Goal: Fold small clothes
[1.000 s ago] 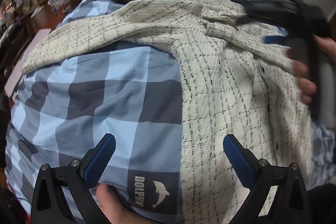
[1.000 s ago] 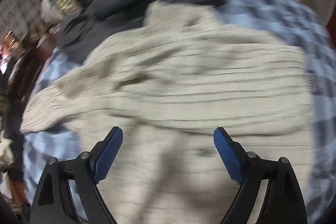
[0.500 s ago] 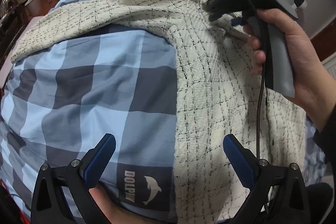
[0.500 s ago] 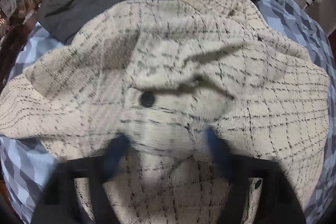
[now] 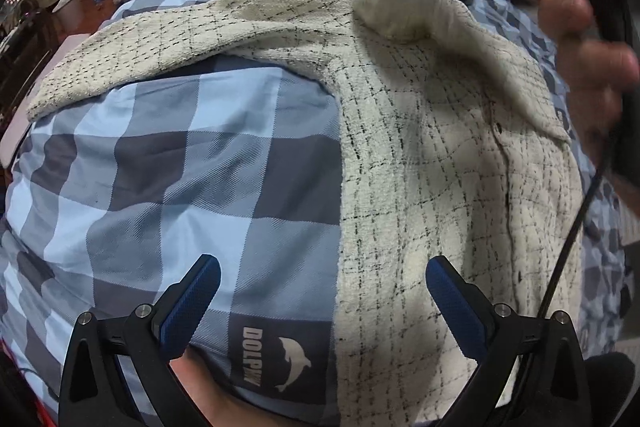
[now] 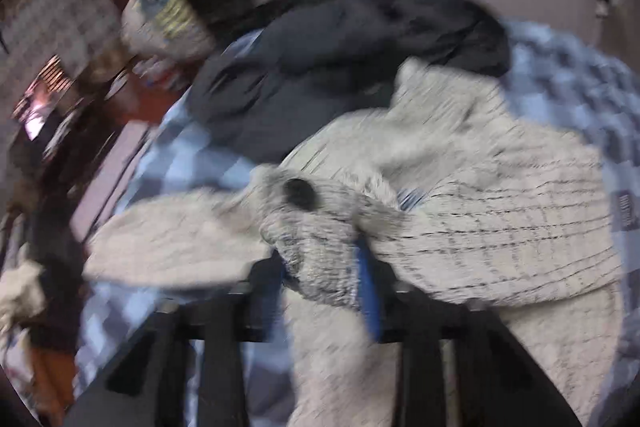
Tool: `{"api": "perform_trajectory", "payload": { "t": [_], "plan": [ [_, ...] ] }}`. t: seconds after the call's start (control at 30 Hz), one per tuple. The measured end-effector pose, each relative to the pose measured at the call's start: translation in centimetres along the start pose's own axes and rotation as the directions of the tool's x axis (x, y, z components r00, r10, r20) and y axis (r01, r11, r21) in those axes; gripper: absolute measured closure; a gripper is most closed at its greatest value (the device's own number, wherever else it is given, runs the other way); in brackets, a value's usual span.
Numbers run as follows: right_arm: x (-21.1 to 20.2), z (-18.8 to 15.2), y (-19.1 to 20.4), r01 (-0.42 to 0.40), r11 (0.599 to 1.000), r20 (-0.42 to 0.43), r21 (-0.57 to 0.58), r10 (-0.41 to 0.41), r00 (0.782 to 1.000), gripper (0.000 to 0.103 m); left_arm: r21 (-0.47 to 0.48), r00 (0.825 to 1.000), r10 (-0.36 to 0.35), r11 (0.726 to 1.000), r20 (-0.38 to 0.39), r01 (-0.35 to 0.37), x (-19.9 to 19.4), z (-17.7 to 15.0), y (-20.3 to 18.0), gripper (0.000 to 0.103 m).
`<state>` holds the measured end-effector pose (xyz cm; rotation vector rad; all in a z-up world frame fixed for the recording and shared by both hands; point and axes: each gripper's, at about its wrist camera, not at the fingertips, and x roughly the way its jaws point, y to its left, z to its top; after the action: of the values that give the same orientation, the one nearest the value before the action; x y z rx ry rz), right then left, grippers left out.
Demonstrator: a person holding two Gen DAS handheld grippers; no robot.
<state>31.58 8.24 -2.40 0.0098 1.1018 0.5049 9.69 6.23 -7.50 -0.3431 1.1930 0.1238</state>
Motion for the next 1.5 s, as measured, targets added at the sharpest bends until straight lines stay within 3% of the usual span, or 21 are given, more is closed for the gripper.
{"api": "perform_trajectory", "payload": {
  "t": [0.07, 0.17, 0.3, 0.4, 0.5, 0.6, 0.67, 0.77, 0.83, 0.87, 0.93, 1.07, 1.1, 1.2, 1.27, 1.37, 1.47, 1.5],
  "plan": [
    [0.8, -0.8, -1.1, -0.032, 0.999, -0.019, 0.03, 0.032, 0.999, 0.031, 0.004, 1.0, 0.011, 1.0, 0.007, -0.011, -0.3, -0.2, 0.1, 0.0],
    [-0.1, -2.0, -4.9, -0.059, 0.982, 0.004, 0.181, 0.06, 0.998, 0.029, -0.003, 1.0, 0.005, 1.0, 0.028, -0.005, -0.9, -0.2, 0.2, 0.0],
    [-1.3, -3.5, -11.0, -0.07, 0.945, -0.065, 0.321, 0.096, 0.993, 0.028, -0.021, 0.998, -0.012, 1.0, 0.068, 0.013, -1.7, 0.1, 0.4, 0.0],
    [-3.0, -4.7, -16.5, 0.04, 0.94, -0.069, 0.34, -0.018, 0.997, 0.028, -0.025, 0.995, -0.021, 0.999, 0.098, 0.024, -2.2, 0.3, 0.3, 0.0],
    [-4.1, -6.7, -20.8, 0.19, 0.926, -0.107, 0.327, -0.164, 0.981, 0.028, -0.019, 0.995, 0.006, 1.0, 0.096, -0.004, -1.8, 0.5, 0.1, 0.0],
    [-4.8, -8.7, -24.9, 0.343, 0.888, -0.156, 0.307, -0.309, 0.938, 0.028, -0.023, 0.997, 0.006, 1.0, 0.076, -0.005, -1.3, 0.5, 0.1, 0.0],
    [-4.2, -10.1, -27.0, 0.436, 0.857, -0.213, 0.275, -0.388, 0.897, 0.028, -0.021, 0.997, 0.028, 0.999, 0.067, -0.027, -0.9, 0.5, 0.1, 0.0],
    [-2.7, -12.1, -28.8, 0.527, 0.819, -0.303, 0.226, -0.455, 0.837, 0.028, -0.027, 0.997, 0.055, 0.998, 0.05, -0.054, -0.4, 0.4, 0.5, 0.0],
    [-1.6, -14.0, -29.9, 0.582, 0.797, -0.363, 0.162, -0.501, 0.786, 0.028, -0.037, 0.997, 0.07, 0.997, 0.028, -0.069, 0.0, 0.2, 0.9, 0.0],
    [-1.7, -14.8, -30.4, 0.595, 0.791, -0.368, 0.143, -0.516, 0.773, 0.028, -0.038, 0.997, 0.076, 0.996, 0.018, -0.075, 0.3, 0.2, 1.0, 0.0],
    [-2.7, -16.0, -31.0, 0.589, 0.789, -0.361, 0.174, -0.505, 0.784, 0.026, -0.031, 0.997, 0.079, 0.996, 0.006, -0.079, 0.6, 0.1, 0.9, 0.0],
    [-6.1, -16.9, -31.5, 0.622, 0.744, -0.393, 0.246, -0.51, 0.765, 0.026, 0.005, 0.997, 0.07, 0.998, 0.02, -0.07, 0.4, 0.1, -0.1, 0.0],
    [-7.1, -17.3, -31.3, 0.612, 0.745, -0.39, 0.264, -0.498, 0.775, 0.026, 0.014, 0.997, 0.069, 0.998, 0.024, -0.069, 0.3, 0.0, -0.3, 0.0],
    [-9.1, -19.2, -31.1, 0.524, 0.781, -0.406, 0.34, -0.38, 0.831, 0.026, 0.039, 0.997, 0.076, 0.996, 0.024, -0.077, 0.3, -0.1, -0.7, 0.0],
    [-9.1, -20.1, -31.1, 0.493, 0.787, -0.445, 0.37, -0.316, 0.838, 0.026, 0.043, 0.996, 0.086, 0.995, 0.017, -0.086, 0.5, -0.1, -0.8, 0.0],
    [-7.6, -21.7, -31.6, 0.492, 0.787, -0.527, 0.371, -0.258, 0.81, 0.026, 0.039, 0.995, 0.098, 0.994, 0.002, -0.098, 0.9, -0.2, -0.6, 0.0],
    [-4.6, -23.2, -32.3, 0.498, 0.797, -0.624, 0.342, -0.204, 0.754, 0.024, 0.033, 0.992, 0.124, 0.992, -0.008, -0.123, 1.1, -0.3, -0.2, 0.0],
    [-4.0, -23.6, -32.7, 0.502, 0.794, -0.638, 0.343, -0.195, 0.745, 0.013, 0.031, 0.992, 0.13, 0.991, -0.01, -0.129, 1.2, -0.3, -0.1, 0.0]
  ]
}}
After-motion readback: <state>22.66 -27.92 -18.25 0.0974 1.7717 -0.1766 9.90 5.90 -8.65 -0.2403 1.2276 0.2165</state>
